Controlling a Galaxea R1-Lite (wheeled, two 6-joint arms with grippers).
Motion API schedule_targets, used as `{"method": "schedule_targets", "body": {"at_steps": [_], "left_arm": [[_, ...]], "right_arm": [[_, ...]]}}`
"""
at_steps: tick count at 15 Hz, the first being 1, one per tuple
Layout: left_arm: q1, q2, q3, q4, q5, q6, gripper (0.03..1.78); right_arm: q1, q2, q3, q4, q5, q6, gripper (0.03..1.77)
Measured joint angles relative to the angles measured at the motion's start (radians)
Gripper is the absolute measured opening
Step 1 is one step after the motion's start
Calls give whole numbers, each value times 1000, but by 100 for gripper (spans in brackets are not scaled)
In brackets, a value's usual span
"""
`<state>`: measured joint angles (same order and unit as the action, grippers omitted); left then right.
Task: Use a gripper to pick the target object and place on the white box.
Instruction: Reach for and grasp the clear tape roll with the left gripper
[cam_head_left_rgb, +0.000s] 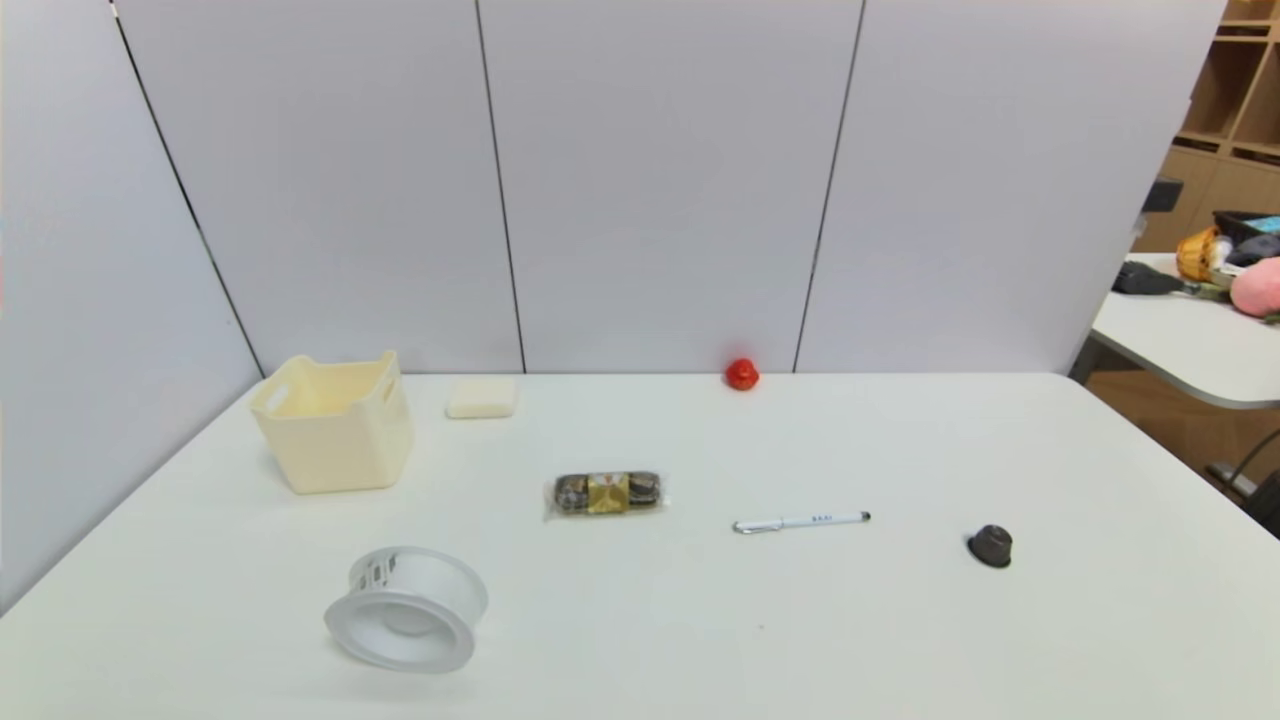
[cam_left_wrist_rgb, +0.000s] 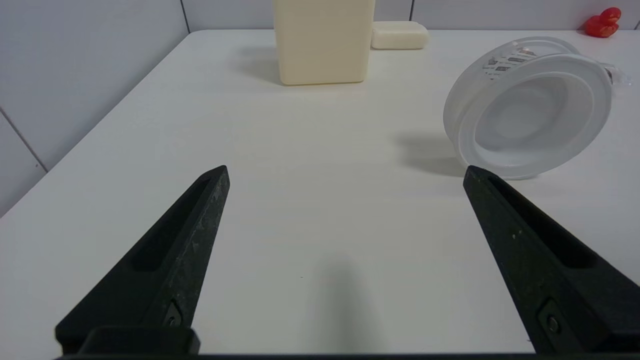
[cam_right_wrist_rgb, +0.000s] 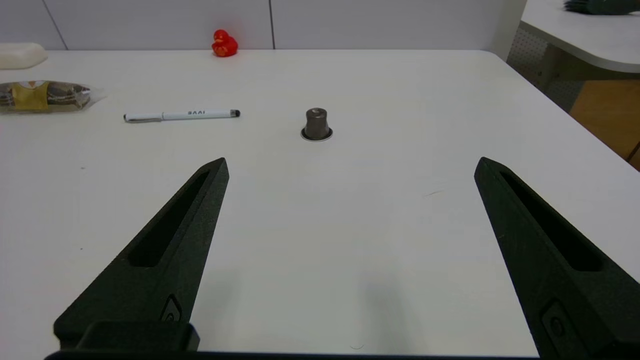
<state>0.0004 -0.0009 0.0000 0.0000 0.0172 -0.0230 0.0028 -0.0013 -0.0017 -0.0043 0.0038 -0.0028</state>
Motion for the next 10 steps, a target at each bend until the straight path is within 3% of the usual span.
{"method": "schedule_targets", "body": {"at_steps": [5,10], "left_arm": [[1,70,-46,6,2,6,169],[-5,334,-298,88,1,57,169]], "right_arm": [[0,0,0,0,0,0,170],[0,0,0,0,0,0,170]]}}
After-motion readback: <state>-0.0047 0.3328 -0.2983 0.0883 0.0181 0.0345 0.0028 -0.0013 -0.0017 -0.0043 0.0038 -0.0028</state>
